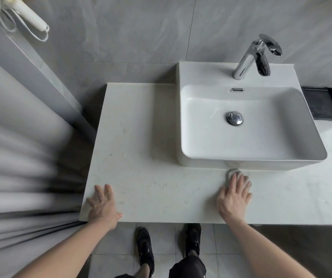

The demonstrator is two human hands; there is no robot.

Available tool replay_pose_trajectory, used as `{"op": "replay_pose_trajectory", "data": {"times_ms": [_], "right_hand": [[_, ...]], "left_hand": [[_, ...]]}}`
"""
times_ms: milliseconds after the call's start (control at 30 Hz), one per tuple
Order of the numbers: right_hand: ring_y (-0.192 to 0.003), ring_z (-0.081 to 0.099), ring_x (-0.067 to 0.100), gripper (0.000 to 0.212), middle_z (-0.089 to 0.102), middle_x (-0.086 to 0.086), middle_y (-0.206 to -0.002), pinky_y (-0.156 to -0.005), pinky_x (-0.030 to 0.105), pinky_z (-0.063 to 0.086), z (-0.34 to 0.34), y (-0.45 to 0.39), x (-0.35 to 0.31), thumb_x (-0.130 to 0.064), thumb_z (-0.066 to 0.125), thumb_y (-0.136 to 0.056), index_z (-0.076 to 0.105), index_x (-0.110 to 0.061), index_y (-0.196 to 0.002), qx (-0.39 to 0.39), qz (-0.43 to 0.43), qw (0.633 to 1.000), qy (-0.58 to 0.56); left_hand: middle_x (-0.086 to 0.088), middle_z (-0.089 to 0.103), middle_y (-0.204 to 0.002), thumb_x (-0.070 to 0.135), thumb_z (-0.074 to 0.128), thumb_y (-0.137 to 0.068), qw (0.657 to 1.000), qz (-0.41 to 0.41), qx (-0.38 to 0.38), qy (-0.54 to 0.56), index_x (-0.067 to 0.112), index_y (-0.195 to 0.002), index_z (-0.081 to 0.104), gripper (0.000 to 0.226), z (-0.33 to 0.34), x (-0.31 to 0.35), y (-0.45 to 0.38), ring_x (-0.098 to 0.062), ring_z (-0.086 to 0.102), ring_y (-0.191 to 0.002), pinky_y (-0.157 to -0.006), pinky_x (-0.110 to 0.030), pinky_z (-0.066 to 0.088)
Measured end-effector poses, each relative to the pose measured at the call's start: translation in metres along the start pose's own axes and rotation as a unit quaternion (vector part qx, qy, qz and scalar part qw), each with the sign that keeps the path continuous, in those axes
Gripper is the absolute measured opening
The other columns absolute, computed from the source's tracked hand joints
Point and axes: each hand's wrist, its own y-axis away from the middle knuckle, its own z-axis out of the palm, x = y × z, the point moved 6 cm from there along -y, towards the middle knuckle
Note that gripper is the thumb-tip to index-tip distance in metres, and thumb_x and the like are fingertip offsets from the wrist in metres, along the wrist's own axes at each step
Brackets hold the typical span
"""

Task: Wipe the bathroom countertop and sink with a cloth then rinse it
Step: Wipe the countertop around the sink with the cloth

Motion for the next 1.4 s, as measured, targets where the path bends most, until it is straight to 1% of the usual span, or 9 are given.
{"op": "replay_pose_trajectory", "data": {"times_ms": [300,500,667,767,867,967,1067,1267,1400], "right_hand": [[-0.157,-0.019,0.028,0.095,-0.012,0.002,-0.172,-0.128,0.051,-0.004,0.072,0.087,-0.153,-0.004,0.042,-0.081,0.003,-0.024,-0.165,-0.052,-0.209,0.976,-0.02],[-0.159,-0.009,0.015,0.098,0.005,-0.008,-0.172,-0.13,0.041,0.003,0.07,0.1,-0.155,0.01,0.041,-0.073,0.024,-0.023,-0.163,-0.08,-0.297,0.949,-0.068],[-0.159,0.002,0.012,0.096,0.016,-0.005,-0.171,-0.13,0.039,0.006,0.023,0.069,-0.088,0.003,0.029,-0.07,0.029,-0.026,-0.161,-0.012,-0.211,0.966,-0.148],[-0.159,0.005,0.022,0.076,0.014,0.001,-0.171,-0.129,0.048,0.01,0.001,0.043,-0.04,0.004,0.03,-0.092,0.026,-0.024,-0.162,0.03,-0.131,0.986,-0.101],[-0.159,-0.002,0.031,0.063,0.004,0.002,-0.173,-0.128,0.055,0.007,-0.002,0.028,-0.003,-0.02,0.039,-0.106,0.015,-0.028,-0.164,0.011,-0.041,0.999,-0.033],[-0.158,-0.009,0.034,0.068,-0.005,-0.001,-0.173,-0.126,0.06,0.002,0.003,0.028,0.002,-0.035,0.04,-0.105,0.006,-0.032,-0.164,-0.01,-0.006,1.0,0.007],[-0.157,-0.018,0.032,0.071,-0.014,-0.001,-0.172,-0.125,0.059,-0.005,0.017,0.037,-0.027,-0.044,0.032,-0.104,-0.004,-0.031,-0.164,-0.02,-0.008,1.0,0.015],[-0.156,-0.022,0.03,0.069,-0.015,0.001,-0.172,-0.127,0.054,-0.006,0.067,0.08,-0.126,-0.036,0.033,-0.104,0.001,-0.028,-0.165,-0.038,-0.165,0.985,-0.007],[-0.156,-0.023,0.026,0.081,-0.014,0.002,-0.171,-0.128,0.051,-0.004,0.095,0.133,-0.191,-0.012,0.039,-0.094,0.001,-0.026,-0.164,-0.07,-0.309,0.949,0.004]], "left_hand": [[-0.014,-0.026,-0.162,0.045,0.064,-0.092,0.999,0.009,0.018,-0.027,0.02,-0.156,-0.017,0.106,-0.004,0.0,0.003,-0.052,0.003,-0.148,-0.101,-0.046,0.049],[-0.008,-0.019,-0.164,0.057,0.066,-0.085,0.998,0.025,0.039,-0.033,0.024,-0.156,-0.015,0.113,-0.006,-0.006,0.005,-0.048,0.014,-0.146,-0.095,-0.041,0.052],[-0.001,-0.013,-0.166,0.067,0.062,-0.081,0.995,0.067,0.068,-0.004,0.031,-0.157,-0.009,0.111,-0.007,-0.019,0.007,-0.041,0.023,-0.138,-0.1,-0.039,0.048],[0.001,-0.001,-0.166,0.064,0.065,-0.08,0.988,0.112,0.096,0.035,0.031,-0.157,0.006,0.103,-0.008,-0.033,0.002,-0.036,0.027,-0.133,-0.106,-0.04,0.041],[-0.001,0.023,-0.159,0.064,0.069,-0.073,0.978,0.141,0.13,0.085,0.026,-0.153,0.025,0.099,-0.014,-0.055,-0.011,-0.033,0.032,-0.134,-0.112,-0.041,0.035],[-0.008,0.016,-0.162,0.062,0.072,-0.071,0.979,0.089,0.124,0.134,0.029,-0.154,0.019,0.103,-0.014,-0.083,-0.023,-0.038,0.026,-0.142,-0.115,-0.046,0.032],[-0.006,0.021,-0.163,0.047,0.079,-0.073,0.977,0.102,0.068,0.174,0.026,-0.158,0.005,0.115,-0.008,-0.093,-0.029,-0.028,0.027,-0.147,-0.114,-0.042,0.036],[-0.004,0.046,-0.147,0.042,0.075,-0.058,0.984,0.119,0.016,0.132,0.023,-0.15,0.003,0.119,-0.013,-0.091,-0.032,-0.027,0.048,-0.131,-0.095,-0.035,0.049],[-0.004,0.036,-0.156,0.036,0.074,-0.069,0.99,0.114,0.018,0.08,0.02,-0.156,-0.012,0.123,-0.011,-0.088,-0.031,-0.027,0.04,-0.139,-0.103,-0.035,0.044]]}}
